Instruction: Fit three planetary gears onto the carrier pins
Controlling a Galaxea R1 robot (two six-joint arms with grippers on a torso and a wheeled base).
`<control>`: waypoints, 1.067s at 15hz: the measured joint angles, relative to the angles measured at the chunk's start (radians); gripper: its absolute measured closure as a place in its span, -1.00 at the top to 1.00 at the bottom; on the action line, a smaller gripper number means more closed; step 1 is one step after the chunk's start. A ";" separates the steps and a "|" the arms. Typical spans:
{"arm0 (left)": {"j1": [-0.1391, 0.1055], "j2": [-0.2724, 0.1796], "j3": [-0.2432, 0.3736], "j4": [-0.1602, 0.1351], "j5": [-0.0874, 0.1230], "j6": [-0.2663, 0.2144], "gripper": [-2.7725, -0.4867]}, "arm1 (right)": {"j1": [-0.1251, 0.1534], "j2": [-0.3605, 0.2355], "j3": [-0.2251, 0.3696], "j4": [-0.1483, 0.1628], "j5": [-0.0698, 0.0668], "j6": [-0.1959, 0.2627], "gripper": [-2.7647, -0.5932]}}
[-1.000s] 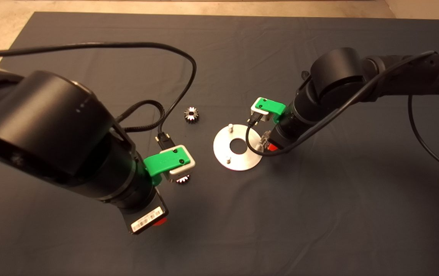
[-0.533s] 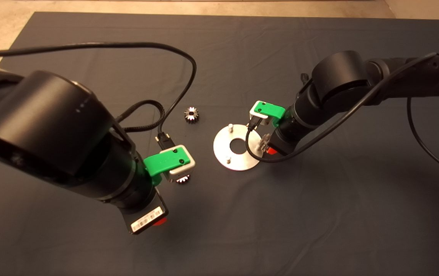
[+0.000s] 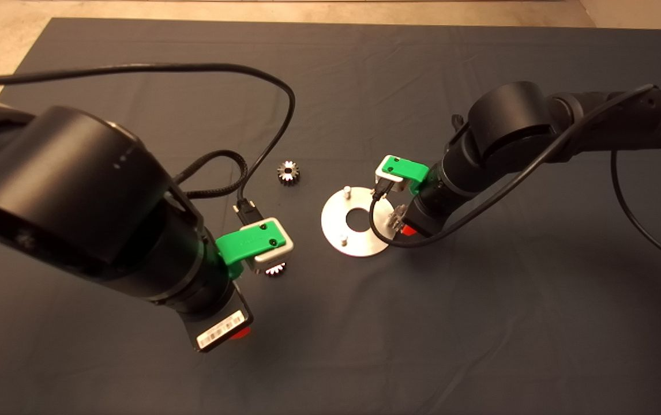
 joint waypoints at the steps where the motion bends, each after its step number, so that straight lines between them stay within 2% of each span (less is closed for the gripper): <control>1: 0.000 0.000 0.000 0.000 0.000 0.000 0.11 | -0.002 0.001 0.000 -0.001 0.001 0.000 -0.70; 10: 0.000 0.000 0.002 0.000 0.000 0.000 0.11 | -0.007 0.003 -0.001 -0.033 0.005 0.000 -0.70; 11: 0.000 0.000 0.004 0.000 0.000 0.000 0.11 | -0.007 0.003 -0.001 -0.035 0.009 0.000 -0.70; 13: 0.000 0.000 0.005 0.000 0.000 0.000 0.11 | -0.007 0.003 -0.001 -0.038 0.034 0.000 -0.70; 14: 0.000 0.000 0.006 0.000 0.000 0.000 0.11 | -0.007 0.003 -0.001 -0.042 0.040 0.000 -0.70; 16: 0.000 0.000 0.006 -0.001 0.000 0.000 0.11 | -0.010 0.003 -0.001 -0.055 0.044 0.000 -0.70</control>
